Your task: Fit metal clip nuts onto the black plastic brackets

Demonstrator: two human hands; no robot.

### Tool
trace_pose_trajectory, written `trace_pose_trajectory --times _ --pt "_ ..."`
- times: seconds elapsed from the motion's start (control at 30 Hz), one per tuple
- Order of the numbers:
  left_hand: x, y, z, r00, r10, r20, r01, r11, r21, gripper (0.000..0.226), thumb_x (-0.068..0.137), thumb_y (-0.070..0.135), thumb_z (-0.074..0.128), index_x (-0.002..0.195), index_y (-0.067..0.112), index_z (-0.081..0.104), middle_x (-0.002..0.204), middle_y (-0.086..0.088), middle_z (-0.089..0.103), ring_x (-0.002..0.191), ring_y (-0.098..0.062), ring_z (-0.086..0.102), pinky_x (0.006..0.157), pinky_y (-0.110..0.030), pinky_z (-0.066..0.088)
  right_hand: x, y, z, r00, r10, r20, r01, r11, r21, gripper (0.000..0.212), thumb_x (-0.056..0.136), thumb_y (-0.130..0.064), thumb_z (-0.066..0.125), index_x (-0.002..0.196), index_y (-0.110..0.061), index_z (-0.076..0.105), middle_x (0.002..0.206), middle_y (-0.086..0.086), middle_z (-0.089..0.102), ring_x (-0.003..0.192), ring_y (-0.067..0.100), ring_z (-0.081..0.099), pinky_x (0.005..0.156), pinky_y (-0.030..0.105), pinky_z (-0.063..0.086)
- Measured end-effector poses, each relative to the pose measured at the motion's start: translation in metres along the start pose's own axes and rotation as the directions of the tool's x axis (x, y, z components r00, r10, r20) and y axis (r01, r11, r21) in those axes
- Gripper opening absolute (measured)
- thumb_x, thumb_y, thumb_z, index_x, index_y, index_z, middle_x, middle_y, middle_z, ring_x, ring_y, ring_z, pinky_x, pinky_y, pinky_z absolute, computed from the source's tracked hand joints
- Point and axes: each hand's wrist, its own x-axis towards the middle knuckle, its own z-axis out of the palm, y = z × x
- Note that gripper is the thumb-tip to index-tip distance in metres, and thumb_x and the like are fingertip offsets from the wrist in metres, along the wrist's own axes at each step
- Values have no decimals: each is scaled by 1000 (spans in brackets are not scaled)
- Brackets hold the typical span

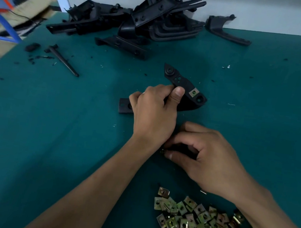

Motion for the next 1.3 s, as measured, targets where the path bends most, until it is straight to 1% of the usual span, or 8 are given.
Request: trace_pose_trajectory --times 0.13,0.23,0.3,0.4,0.47,0.53,0.97,1.3 --pt "1 0 -1 1000 -3 -6 2 1000 -12 46 104 40 50 60 25 45 59 9 46 67 -8 48 85 -34 25 2 3 -1 1000 -17 -5 18 998 59 11 85 -23 80 93 -29 76 86 -12 59 66 16 55 53 34 44" --pt "0 0 -1 1000 -4 -12 4 1000 -28 46 104 40 50 62 21 48 61 7 48 69 -10 48 84 -34 23 1 13 -10 999 34 -27 -24 952 305 11 87 -11 79 88 -22 74 80 -4 65 65 17 58 57 31 45" --pt "1 -1 -1 1000 3 -9 -3 1000 -13 48 104 40 50 59 24 41 59 8 44 67 -11 46 84 -34 23 2 18 -18 986 154 -71 -86 814 574 7 84 -9 78 86 -15 75 78 9 71 65 24 63 56 28 48" --pt "1 -4 1 1000 -1 26 0 1000 13 48 103 41 51 60 23 40 58 8 43 67 -11 46 88 -35 24 7 26 -28 913 379 -150 -42 454 890 6 76 -9 75 81 -7 75 81 14 73 66 18 67 59 21 54" --pt "1 -5 2 999 7 51 -9 999 39 46 102 42 52 60 26 43 58 9 44 68 -9 47 90 -33 24 15 33 -33 833 522 -184 60 245 968 6 81 -5 70 87 -5 71 83 10 71 73 15 65 67 20 55" --pt "0 -5 2 997 24 76 -27 999 45 42 101 41 53 62 29 46 59 9 46 69 -9 48 89 -32 24 27 37 -36 771 606 -196 120 164 979 8 87 -2 66 92 -6 71 85 7 70 77 13 64 73 21 55" --pt "-2 -2 3 973 135 187 -138 990 6 47 97 40 55 56 32 35 59 12 41 68 -9 46 91 -32 24 46 35 -24 887 416 -199 53 336 940 24 74 -2 72 97 -5 77 82 9 72 76 16 67 75 23 58" --pt "-6 2 4 948 202 246 -220 975 46 39 96 43 50 60 37 36 72 14 54 87 -9 51 94 -33 23 44 31 -23 832 482 -274 108 344 933 15 83 8 72 87 -6 76 84 12 74 77 20 70 74 28 58"
